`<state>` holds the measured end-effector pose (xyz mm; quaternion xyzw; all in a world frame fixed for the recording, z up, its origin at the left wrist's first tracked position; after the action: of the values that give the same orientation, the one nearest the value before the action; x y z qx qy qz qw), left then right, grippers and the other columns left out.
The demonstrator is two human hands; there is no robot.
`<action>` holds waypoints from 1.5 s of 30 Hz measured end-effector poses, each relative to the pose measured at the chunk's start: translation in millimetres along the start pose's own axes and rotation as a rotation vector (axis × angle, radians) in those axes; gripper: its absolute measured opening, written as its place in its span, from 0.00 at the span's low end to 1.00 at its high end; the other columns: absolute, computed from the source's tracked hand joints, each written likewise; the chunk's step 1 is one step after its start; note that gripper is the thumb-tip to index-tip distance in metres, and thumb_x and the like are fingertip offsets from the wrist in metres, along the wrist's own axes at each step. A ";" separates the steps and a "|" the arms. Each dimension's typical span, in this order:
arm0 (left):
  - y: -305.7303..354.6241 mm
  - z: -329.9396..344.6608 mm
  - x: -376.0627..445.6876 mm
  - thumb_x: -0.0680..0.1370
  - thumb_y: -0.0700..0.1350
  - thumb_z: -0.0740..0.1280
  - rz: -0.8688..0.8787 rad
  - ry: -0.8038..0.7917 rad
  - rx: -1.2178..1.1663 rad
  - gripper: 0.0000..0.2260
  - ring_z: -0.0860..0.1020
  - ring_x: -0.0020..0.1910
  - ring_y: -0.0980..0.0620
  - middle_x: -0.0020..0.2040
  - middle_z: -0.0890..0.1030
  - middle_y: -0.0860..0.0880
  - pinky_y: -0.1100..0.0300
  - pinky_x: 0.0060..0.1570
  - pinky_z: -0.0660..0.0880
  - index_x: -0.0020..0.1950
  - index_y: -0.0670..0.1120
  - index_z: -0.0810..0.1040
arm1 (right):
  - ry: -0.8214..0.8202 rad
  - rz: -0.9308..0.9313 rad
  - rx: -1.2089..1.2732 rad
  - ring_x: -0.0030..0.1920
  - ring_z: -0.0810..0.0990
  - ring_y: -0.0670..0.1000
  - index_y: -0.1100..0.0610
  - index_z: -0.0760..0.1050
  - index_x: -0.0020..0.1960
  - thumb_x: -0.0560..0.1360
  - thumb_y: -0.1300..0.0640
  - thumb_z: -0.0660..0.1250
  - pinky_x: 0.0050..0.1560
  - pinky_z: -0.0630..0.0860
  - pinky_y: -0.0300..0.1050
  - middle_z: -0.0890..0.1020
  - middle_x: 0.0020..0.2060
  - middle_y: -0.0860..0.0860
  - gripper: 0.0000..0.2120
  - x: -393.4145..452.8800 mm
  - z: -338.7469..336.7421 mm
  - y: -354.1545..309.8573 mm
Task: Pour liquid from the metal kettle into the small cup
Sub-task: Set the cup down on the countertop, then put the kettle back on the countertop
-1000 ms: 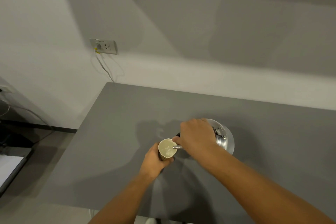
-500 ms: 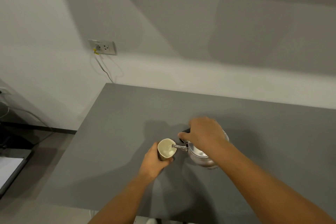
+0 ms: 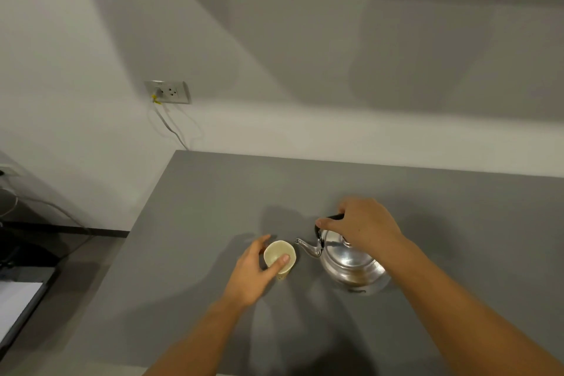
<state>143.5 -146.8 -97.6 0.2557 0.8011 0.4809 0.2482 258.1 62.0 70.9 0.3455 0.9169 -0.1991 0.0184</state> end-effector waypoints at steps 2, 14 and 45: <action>4.0 -4.2 7.6 0.75 0.67 0.68 0.002 0.038 0.007 0.25 0.78 0.63 0.61 0.61 0.81 0.59 0.53 0.67 0.75 0.70 0.60 0.74 | -0.011 0.013 0.005 0.32 0.81 0.51 0.54 0.74 0.33 0.69 0.34 0.71 0.28 0.70 0.44 0.82 0.29 0.51 0.23 5.0 -4.4 4.9; 9.1 -27.5 36.5 0.80 0.63 0.62 -0.057 0.152 0.071 0.14 0.79 0.61 0.57 0.56 0.82 0.59 0.60 0.59 0.70 0.58 0.58 0.79 | -0.014 0.010 0.226 0.23 0.69 0.47 0.55 0.69 0.28 0.66 0.32 0.72 0.27 0.64 0.42 0.70 0.20 0.46 0.28 53.2 -14.6 34.1; 64.5 -21.5 200.5 0.83 0.59 0.60 -0.113 0.135 0.084 0.19 0.79 0.60 0.51 0.61 0.83 0.48 0.59 0.58 0.70 0.66 0.49 0.79 | 0.082 0.218 0.338 0.29 0.72 0.54 0.58 0.72 0.31 0.73 0.42 0.64 0.32 0.68 0.46 0.75 0.27 0.54 0.21 287.8 -10.9 78.7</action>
<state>-8.9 -4.4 -61.2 0.1873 0.8485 0.4484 0.2096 90.8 300.0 3.9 0.4487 0.8275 -0.3330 -0.0556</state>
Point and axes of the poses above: each hand's wrist, its own x-axis towards the middle knuckle, its own z-axis out of the palm, y = z × x, the point moved 1 cm from there along x, towards the middle knuckle
